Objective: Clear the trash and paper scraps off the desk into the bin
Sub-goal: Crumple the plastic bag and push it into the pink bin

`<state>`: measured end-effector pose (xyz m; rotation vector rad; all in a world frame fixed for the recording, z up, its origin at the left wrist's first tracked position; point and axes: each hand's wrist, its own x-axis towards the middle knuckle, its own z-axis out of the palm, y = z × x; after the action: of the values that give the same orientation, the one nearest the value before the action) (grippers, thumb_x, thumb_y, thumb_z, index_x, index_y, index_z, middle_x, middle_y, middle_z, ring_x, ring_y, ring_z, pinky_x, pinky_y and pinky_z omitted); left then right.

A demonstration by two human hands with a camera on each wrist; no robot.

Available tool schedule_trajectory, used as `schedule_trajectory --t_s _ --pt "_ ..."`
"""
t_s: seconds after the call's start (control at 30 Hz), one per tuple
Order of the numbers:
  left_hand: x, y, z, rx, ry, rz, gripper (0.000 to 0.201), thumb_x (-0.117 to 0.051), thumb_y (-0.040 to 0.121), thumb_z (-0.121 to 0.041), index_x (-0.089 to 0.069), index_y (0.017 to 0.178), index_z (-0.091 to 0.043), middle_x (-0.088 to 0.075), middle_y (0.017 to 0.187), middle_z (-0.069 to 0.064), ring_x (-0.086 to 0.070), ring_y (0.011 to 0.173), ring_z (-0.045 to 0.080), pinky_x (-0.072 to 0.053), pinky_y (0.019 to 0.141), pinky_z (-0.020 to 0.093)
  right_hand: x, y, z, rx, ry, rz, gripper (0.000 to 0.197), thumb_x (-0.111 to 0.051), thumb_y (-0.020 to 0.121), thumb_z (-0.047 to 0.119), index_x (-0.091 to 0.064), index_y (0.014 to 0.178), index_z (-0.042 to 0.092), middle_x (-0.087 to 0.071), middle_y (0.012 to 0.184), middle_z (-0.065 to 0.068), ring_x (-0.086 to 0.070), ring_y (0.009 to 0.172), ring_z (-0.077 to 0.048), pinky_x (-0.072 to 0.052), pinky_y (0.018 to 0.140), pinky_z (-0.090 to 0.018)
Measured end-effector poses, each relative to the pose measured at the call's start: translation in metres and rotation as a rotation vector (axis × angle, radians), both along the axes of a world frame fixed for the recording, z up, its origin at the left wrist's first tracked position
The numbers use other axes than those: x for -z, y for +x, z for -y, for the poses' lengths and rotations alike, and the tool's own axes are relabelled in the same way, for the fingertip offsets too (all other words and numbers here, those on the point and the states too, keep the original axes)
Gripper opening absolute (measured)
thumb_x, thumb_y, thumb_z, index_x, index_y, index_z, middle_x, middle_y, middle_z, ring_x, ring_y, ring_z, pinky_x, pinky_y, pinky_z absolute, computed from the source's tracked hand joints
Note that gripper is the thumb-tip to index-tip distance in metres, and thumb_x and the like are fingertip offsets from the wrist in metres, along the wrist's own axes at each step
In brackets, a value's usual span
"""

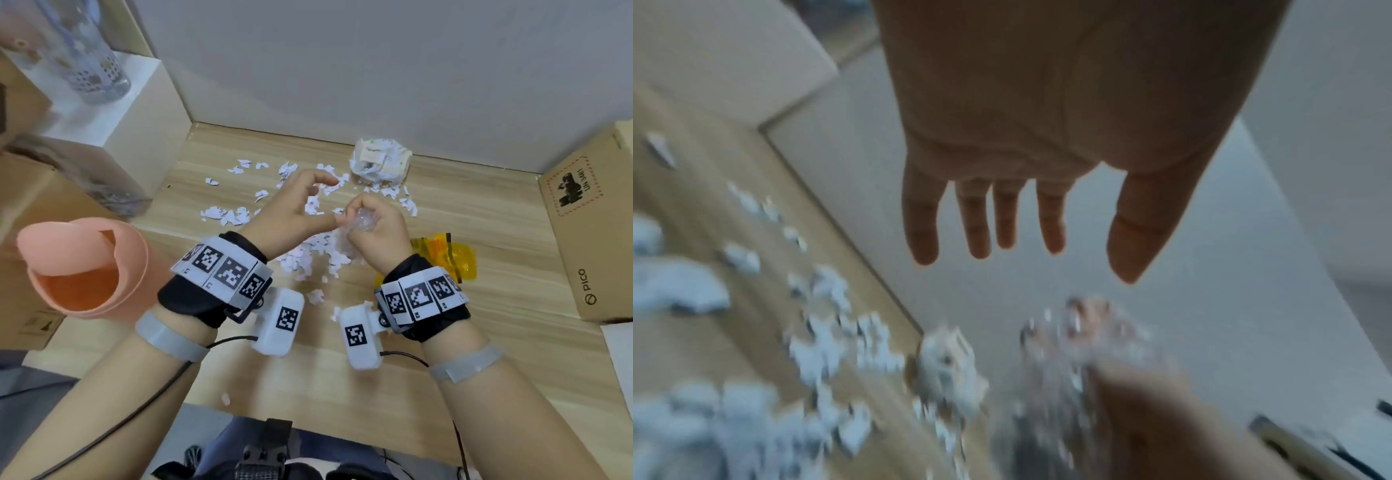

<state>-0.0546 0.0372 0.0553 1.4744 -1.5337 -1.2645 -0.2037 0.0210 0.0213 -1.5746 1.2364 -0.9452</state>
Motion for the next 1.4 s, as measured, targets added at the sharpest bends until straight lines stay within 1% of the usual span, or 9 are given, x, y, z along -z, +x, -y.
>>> schedule_trajectory --t_s 0.3,0.43,0.53,0.67,0.83,0.97,1.1,1.27,1.4 --pt "-0.028 0.174 -0.042 -0.228 -0.304 0.307 0.039 -0.073 0.071 -0.015 -0.057 0.100 -0.036 -0.060 0.110 -0.016 -0.054 0.108 -0.001 -0.034 0.096 0.008 -0.002 0.110 0.000 -0.103 0.108 0.071 0.040 -0.041 0.069 -0.019 -0.045 0.059 0.020 -0.050 0.067 0.004 -0.051 0.053 0.007 -0.043 0.050 -0.011" --pt "-0.022 0.238 -0.062 -0.175 -0.170 0.439 0.051 -0.083 0.063 -0.012 -0.060 0.104 -0.031 -0.057 0.106 -0.022 -0.052 0.097 -0.006 -0.033 0.089 0.003 -0.003 0.154 -0.004 -0.150 0.141 0.076 0.037 -0.038 0.070 -0.021 -0.044 0.062 0.014 -0.049 0.064 0.001 -0.050 0.043 0.008 -0.039 0.043 -0.011" --pt "-0.010 0.267 -0.075 -0.126 0.008 0.360 0.063 -0.090 0.044 -0.035 -0.062 0.101 -0.036 -0.064 0.108 -0.019 -0.056 0.105 -0.003 -0.039 0.089 0.012 0.004 0.176 -0.006 -0.157 0.143 0.048 0.037 -0.039 0.069 -0.021 -0.046 0.062 0.015 -0.050 0.067 0.003 -0.052 0.046 0.009 -0.042 0.046 -0.010" --pt "0.008 0.265 -0.070 -0.149 0.021 0.207 0.059 -0.084 0.037 -0.041 -0.068 0.092 -0.032 -0.067 0.105 -0.021 -0.058 0.102 -0.006 -0.040 0.084 0.003 0.011 0.192 -0.008 -0.127 0.117 0.036 0.031 -0.043 0.061 -0.012 -0.047 0.060 0.019 -0.051 0.069 0.005 -0.050 0.057 0.008 -0.042 0.053 -0.009" --pt "0.022 0.229 -0.046 -0.431 -0.067 0.140 0.044 -0.087 0.054 -0.031 -0.064 0.091 -0.029 -0.064 0.092 -0.006 -0.058 0.082 0.010 -0.050 0.073 0.022 0.007 0.193 -0.008 -0.050 0.131 0.068 0.033 -0.043 0.057 -0.010 -0.048 0.063 0.022 -0.053 0.071 0.009 -0.051 0.063 0.007 -0.041 0.058 -0.012" --pt "0.027 0.204 -0.025 -0.536 -0.096 0.085 0.034 -0.074 0.075 -0.027 -0.060 0.106 -0.027 -0.060 0.105 -0.010 -0.053 0.095 0.009 -0.042 0.080 0.019 0.000 0.187 -0.006 -0.052 0.125 0.142 0.037 -0.045 0.051 -0.003 -0.051 0.074 0.026 -0.054 0.083 0.010 -0.052 0.079 -0.004 -0.043 0.062 -0.013" --pt "0.034 0.187 -0.019 -0.504 -0.091 0.084 0.048 -0.059 0.087 -0.028 -0.045 0.132 -0.023 -0.048 0.137 -0.002 -0.042 0.126 0.013 -0.030 0.106 0.026 -0.005 0.186 -0.014 -0.191 0.227 0.228 0.049 -0.045 0.057 0.003 -0.040 0.102 0.022 -0.042 0.097 0.013 -0.051 0.076 0.016 -0.043 0.068 -0.006" --pt "0.032 0.203 -0.020 -0.369 -0.029 0.080 0.064 -0.065 0.076 -0.031 -0.039 0.135 -0.037 -0.044 0.139 -0.005 -0.041 0.124 0.013 -0.030 0.107 0.031 0.005 0.187 -0.012 -0.089 0.278 0.106 0.044 -0.045 0.058 0.012 -0.028 0.090 0.036 -0.029 0.092 0.015 -0.038 0.093 -0.012 -0.037 0.083 -0.034" --pt "0.031 0.208 -0.021 -0.295 -0.053 0.117 0.059 -0.057 0.055 -0.056 -0.046 0.113 -0.056 -0.046 0.131 -0.011 -0.039 0.123 0.013 -0.029 0.110 0.040 0.011 0.185 -0.008 -0.108 0.181 0.058 0.042 -0.053 0.062 0.008 -0.030 0.085 0.034 -0.029 0.093 0.014 -0.039 0.092 -0.011 -0.039 0.082 -0.030"
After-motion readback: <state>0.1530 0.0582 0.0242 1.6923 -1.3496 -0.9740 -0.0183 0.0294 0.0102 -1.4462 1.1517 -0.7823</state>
